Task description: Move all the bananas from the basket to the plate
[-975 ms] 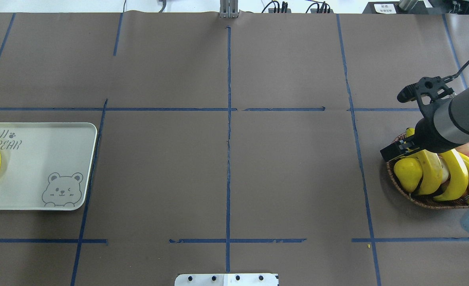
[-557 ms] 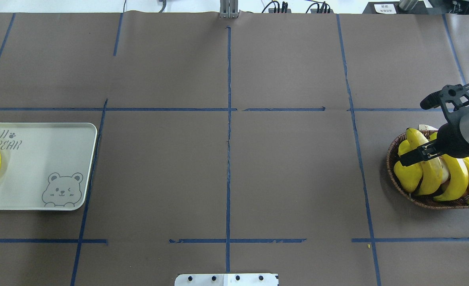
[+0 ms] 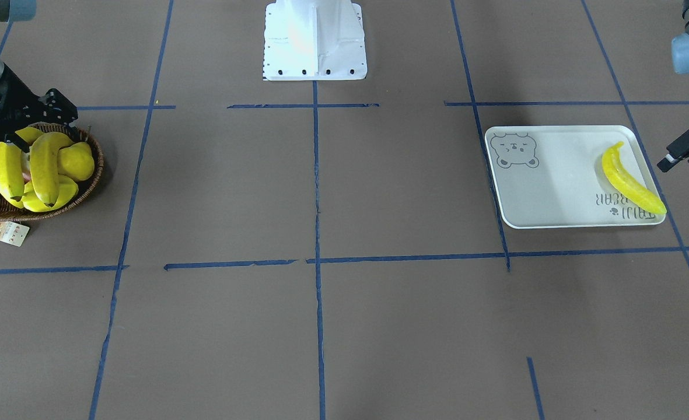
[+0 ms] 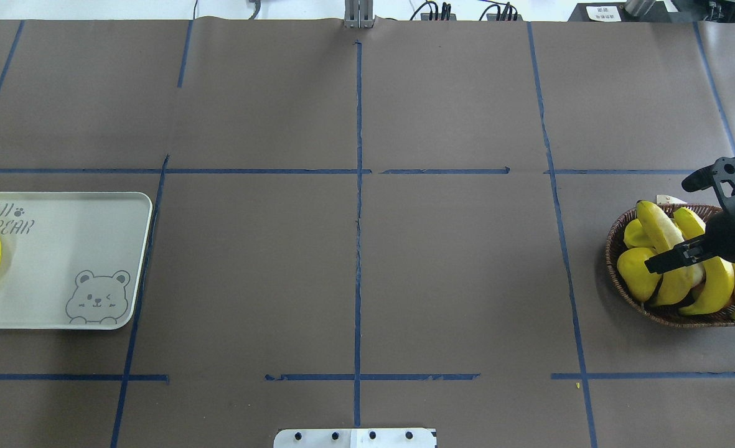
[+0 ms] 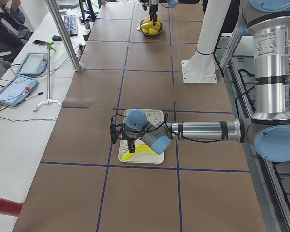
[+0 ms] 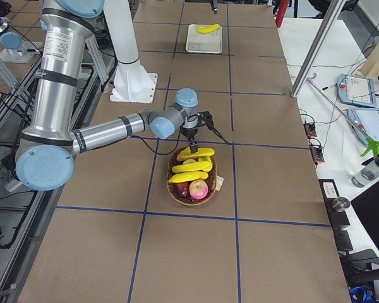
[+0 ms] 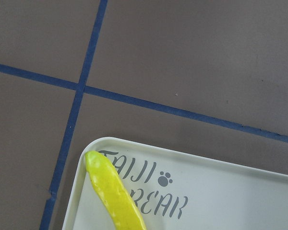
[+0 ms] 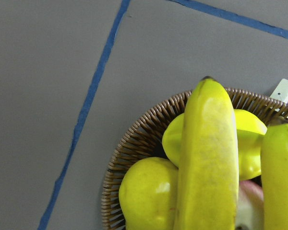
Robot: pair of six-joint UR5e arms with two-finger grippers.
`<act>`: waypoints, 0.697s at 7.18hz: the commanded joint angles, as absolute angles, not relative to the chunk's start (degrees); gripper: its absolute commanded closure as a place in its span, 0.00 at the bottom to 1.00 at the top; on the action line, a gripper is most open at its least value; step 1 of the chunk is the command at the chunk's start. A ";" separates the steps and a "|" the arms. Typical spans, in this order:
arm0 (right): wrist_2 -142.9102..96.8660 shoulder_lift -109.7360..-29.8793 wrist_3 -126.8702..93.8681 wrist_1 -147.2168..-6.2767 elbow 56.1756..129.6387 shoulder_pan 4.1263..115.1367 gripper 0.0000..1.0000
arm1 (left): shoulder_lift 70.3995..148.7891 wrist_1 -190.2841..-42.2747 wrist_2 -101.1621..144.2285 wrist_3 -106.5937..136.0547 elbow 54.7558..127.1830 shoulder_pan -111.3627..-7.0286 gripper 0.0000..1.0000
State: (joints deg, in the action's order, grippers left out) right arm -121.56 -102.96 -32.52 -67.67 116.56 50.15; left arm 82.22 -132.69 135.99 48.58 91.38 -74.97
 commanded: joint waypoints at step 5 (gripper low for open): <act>-118.65 -103.01 -32.78 -67.59 114.52 48.61 0.21 | 81.91 -132.80 136.05 48.52 91.41 -74.97 0.00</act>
